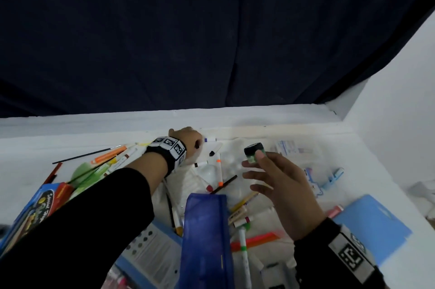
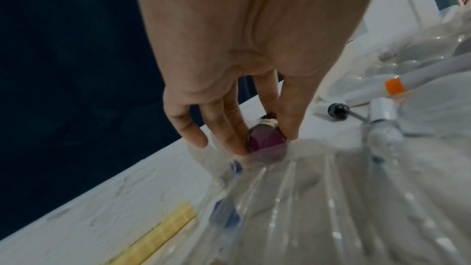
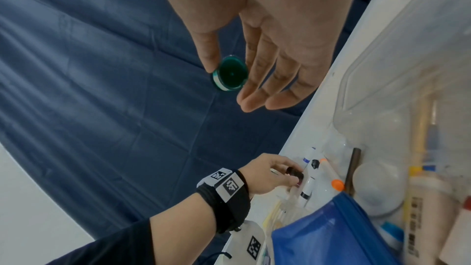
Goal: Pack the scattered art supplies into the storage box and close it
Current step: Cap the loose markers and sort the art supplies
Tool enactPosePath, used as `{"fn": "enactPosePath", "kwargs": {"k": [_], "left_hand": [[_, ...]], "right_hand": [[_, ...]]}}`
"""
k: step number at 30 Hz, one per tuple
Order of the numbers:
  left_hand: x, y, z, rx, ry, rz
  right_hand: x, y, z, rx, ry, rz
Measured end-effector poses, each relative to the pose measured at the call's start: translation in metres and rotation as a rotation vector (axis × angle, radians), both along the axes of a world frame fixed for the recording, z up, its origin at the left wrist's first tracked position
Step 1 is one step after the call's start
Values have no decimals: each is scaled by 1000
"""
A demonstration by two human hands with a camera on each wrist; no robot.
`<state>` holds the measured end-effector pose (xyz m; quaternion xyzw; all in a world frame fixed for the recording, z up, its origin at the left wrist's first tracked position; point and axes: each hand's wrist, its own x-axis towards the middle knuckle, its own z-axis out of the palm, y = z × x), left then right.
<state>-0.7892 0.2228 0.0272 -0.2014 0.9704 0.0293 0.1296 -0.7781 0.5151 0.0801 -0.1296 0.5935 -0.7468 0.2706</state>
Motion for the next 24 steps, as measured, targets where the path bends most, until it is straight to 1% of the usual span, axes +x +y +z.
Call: {"fn": "enactPosePath", "kwargs": {"k": [2, 4, 7, 9, 11, 16, 20, 24], "left_hand": [[3, -1, 3, 30, 30, 23], [10, 3, 11, 83, 108, 50], [34, 18, 31, 251, 319, 88], [59, 37, 46, 380, 444, 120], [89, 58, 60, 470, 526, 137], [179, 109, 74, 675, 601, 168], [244, 152, 72, 705, 650, 192], [298, 180, 52, 643, 671, 246]], "right_hand": [[2, -1, -4, 6, -18, 5], [5, -1, -6, 9, -34, 15], [13, 2, -6, -17, -98, 38], [20, 5, -5, -32, -150, 63], [28, 10, -5, -42, -180, 91], [56, 21, -8, -43, -203, 194], [85, 26, -19, 6, -213, 292], [115, 27, -26, 67, -192, 382]]}}
